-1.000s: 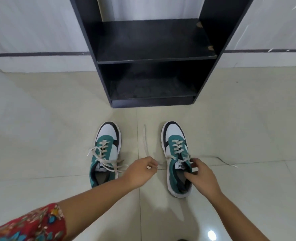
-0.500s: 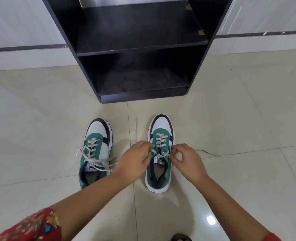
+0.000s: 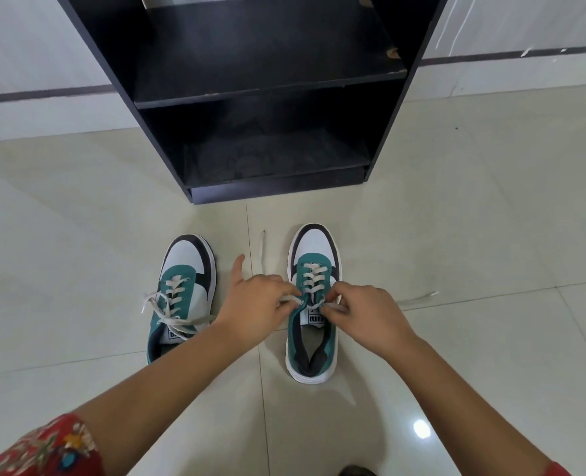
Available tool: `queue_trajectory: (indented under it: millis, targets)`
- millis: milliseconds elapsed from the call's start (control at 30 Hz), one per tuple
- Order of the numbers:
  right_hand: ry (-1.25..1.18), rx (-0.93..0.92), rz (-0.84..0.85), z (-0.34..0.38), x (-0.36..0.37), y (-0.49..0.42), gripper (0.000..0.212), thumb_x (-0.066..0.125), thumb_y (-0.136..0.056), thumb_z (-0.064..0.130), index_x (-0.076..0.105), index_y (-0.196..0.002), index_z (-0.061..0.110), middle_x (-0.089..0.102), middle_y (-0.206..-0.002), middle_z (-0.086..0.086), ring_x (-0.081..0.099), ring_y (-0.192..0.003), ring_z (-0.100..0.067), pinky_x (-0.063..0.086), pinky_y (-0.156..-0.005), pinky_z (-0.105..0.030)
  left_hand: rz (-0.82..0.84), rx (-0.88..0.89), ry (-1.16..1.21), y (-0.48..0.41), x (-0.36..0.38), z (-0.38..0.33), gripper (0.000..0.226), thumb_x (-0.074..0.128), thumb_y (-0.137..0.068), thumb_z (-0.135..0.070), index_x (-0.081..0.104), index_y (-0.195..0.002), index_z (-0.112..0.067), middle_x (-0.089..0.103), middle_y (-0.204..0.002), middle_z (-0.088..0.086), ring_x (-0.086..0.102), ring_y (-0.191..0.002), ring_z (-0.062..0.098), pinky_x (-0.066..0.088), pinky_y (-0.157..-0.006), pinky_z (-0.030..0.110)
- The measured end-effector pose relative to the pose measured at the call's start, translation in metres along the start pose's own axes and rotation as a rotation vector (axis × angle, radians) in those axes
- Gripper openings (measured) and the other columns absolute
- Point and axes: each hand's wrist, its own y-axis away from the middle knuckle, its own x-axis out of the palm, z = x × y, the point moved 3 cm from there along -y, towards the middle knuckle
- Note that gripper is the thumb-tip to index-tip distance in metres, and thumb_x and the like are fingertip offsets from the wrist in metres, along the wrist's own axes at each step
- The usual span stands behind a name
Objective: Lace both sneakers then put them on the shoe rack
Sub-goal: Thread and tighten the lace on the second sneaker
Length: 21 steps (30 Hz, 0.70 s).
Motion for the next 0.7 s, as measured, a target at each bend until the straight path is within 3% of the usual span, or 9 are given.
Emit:
queue_trajectory:
  millis: [133,267,700]
  targets:
    - [-0.041,0.064,-0.056,-0.005,-0.011,-0.002,0.017,0.056,-0.088,0.035,0.067,-0.088,0.022,0.072,-0.095,0.004,0.063,-0.088,-0.018,0.038,-0.064,-0.027,-0.080,0.000,-0.014,-0.001,-0.007,0.005,0.022,0.051,-0.090,-0.040,0.070,-0.097,-0.034,0.069,-0.099,-0.013,0.061,-0.097,0.008,-0.003,-0.114,0.048]
    - [0.025,0.105,-0.034,-0.014,-0.012,0.002,0.019,0.046,-0.094,0.028,0.060,-0.092,0.015,0.066,-0.101,-0.002,0.060,-0.088,-0.023,0.046,-0.070,-0.033,-0.121,-0.039,-0.019,0.002,-0.009,0.017,0.018,0.052,-0.089,-0.033,0.070,-0.088,-0.031,0.069,-0.093,-0.014,0.062,-0.091,0.008,0.000,-0.115,0.047]
    - [0.127,0.197,-0.060,-0.032,-0.002,0.007,0.019,0.045,-0.093,0.024,0.058,-0.096,0.011,0.064,-0.103,-0.006,0.060,-0.092,-0.025,0.041,-0.066,-0.030,-0.001,-0.110,-0.193,0.004,0.009,0.046,0.020,0.046,-0.091,-0.032,0.065,-0.087,-0.028,0.066,-0.090,-0.011,0.059,-0.090,0.014,0.006,-0.114,0.054]
